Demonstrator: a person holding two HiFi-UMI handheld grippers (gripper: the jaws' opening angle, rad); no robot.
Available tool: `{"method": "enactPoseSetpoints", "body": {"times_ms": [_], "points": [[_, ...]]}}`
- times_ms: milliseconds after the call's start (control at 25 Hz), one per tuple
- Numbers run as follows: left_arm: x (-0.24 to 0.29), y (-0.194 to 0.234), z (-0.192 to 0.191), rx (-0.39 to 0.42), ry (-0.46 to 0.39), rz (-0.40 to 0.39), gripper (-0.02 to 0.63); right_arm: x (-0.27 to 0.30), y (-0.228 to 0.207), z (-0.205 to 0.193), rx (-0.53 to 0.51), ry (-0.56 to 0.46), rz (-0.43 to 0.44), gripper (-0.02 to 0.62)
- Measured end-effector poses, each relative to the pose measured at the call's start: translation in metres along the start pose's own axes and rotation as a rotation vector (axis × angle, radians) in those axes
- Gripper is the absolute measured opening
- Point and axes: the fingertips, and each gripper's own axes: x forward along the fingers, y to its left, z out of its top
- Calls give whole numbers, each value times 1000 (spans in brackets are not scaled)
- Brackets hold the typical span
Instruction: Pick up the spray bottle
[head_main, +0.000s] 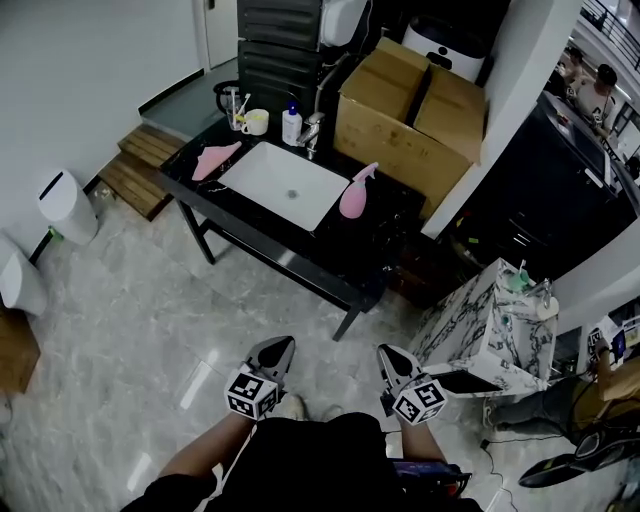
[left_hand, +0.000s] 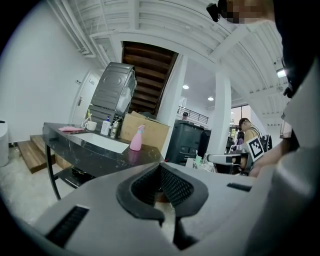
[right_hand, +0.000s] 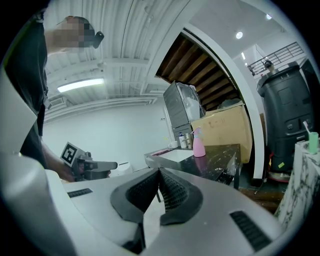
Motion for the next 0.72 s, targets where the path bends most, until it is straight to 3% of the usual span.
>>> {"method": "enactPoseSetpoints", "body": {"times_ms": [720], "points": [[0, 11, 13, 29, -8, -35, 8, 13, 1, 11, -30, -18, -29, 26]]}}
